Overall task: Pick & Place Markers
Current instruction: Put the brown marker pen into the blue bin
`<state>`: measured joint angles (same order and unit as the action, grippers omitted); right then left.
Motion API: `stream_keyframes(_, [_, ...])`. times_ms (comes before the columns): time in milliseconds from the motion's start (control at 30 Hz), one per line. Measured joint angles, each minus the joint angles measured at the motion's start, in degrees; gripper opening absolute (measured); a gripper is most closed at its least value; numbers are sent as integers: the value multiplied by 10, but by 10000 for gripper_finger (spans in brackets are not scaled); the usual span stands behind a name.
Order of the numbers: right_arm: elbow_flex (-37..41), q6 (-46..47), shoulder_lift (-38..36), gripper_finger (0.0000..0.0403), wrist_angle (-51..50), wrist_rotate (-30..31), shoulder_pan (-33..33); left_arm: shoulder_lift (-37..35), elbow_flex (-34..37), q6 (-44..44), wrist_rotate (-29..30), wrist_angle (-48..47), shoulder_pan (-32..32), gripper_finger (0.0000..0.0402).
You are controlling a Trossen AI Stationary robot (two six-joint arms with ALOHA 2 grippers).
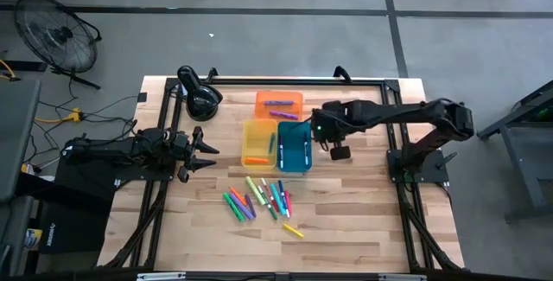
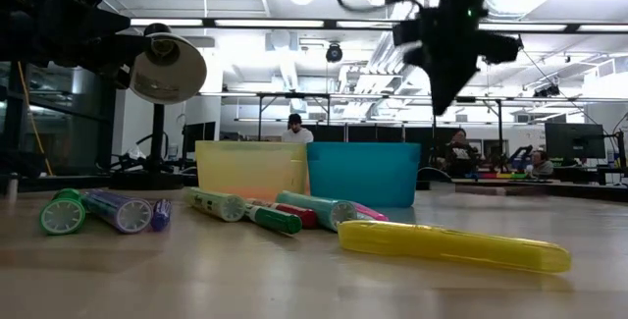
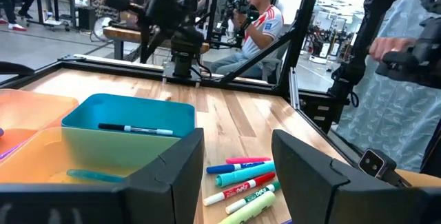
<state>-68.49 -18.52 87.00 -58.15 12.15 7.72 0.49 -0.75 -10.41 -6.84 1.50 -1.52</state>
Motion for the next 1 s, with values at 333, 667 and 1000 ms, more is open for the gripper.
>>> stream_keyframes(333, [15, 103, 3, 2, -24, -34, -15, 0, 0, 0, 0, 0, 0, 170])
stream_keyframes(667, [70, 394, 9, 0, 70, -197, -177, 0, 0, 0, 0, 0, 0, 170])
stream_keyframes(1000, [43, 403, 89, 73, 170, -227, -270, 0, 0, 0, 0, 0, 0, 170])
